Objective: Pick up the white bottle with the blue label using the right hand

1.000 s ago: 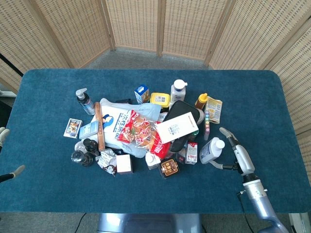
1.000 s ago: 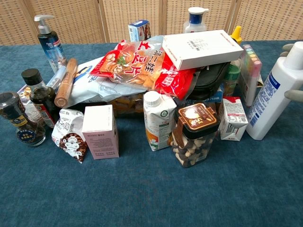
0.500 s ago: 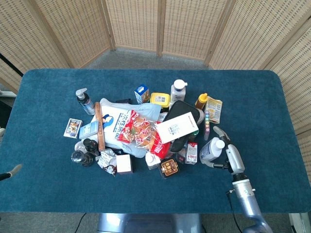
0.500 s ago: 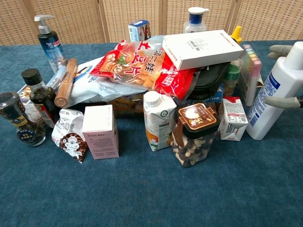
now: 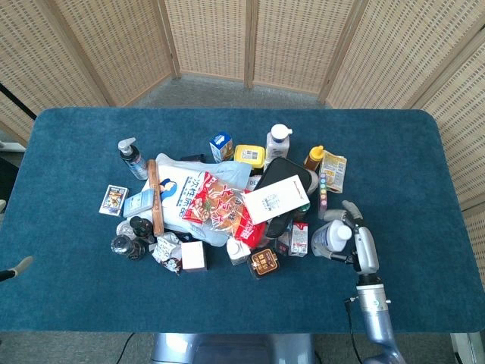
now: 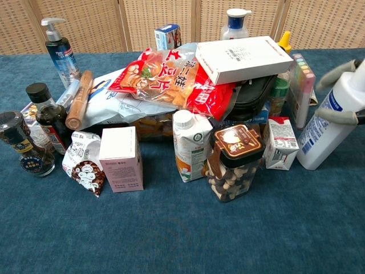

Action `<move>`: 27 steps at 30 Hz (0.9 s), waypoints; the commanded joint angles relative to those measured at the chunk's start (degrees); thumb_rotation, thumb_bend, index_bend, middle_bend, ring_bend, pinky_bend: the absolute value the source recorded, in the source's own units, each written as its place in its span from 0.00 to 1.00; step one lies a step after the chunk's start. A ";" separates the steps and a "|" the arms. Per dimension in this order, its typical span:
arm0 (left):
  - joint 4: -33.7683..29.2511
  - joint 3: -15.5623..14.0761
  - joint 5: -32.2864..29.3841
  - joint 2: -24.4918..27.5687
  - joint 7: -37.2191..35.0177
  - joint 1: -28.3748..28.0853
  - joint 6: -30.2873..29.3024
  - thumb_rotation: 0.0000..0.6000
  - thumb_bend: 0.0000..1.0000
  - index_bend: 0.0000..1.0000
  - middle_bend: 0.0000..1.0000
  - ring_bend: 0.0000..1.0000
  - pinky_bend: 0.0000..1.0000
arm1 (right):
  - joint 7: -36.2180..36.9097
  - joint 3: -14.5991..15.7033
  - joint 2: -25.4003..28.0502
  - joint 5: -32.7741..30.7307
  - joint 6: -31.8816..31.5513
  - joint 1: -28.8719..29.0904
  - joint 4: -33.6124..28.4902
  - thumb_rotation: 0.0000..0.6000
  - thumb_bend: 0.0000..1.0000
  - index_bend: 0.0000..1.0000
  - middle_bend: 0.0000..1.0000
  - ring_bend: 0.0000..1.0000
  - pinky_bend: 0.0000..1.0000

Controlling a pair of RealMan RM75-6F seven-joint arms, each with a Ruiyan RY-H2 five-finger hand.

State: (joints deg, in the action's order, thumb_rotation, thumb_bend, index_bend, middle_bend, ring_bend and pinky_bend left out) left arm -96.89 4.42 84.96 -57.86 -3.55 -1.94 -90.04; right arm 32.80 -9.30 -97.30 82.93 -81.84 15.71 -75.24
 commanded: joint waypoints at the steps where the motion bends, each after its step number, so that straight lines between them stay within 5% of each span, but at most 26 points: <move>1: -0.02 0.00 0.00 -0.02 0.04 -0.04 0.06 1.00 0.00 0.00 0.00 0.00 0.00 | 0.08 -0.19 -0.19 -0.11 0.16 0.01 0.28 1.00 0.00 0.60 0.63 0.32 0.28; 10: -0.07 0.01 -0.01 -0.05 0.09 -0.13 0.24 1.00 0.00 0.00 0.00 0.00 0.00 | 0.04 -0.82 0.33 0.22 -0.77 -0.33 -0.22 1.00 0.00 0.66 0.68 0.39 0.54; 19: -0.33 -0.09 0.44 0.25 -0.74 -0.11 0.15 1.00 0.00 0.00 0.00 0.00 0.00 | -3.32 -1.92 5.30 1.90 -4.48 -1.61 -7.18 1.00 0.00 0.66 0.68 0.39 0.55; 27: -0.95 -0.21 1.10 0.61 -2.09 -0.19 0.12 1.00 0.00 0.00 0.00 0.00 0.00 | -10.13 -5.42 15.71 4.74 -8.62 -2.44 -23.82 1.00 0.00 0.66 0.68 0.39 0.55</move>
State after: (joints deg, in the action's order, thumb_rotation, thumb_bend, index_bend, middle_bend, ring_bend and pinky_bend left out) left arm -97.80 4.23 86.03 -57.28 -5.60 -2.10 -89.96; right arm 25.77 -12.97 -86.06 86.33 -88.66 13.75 -92.88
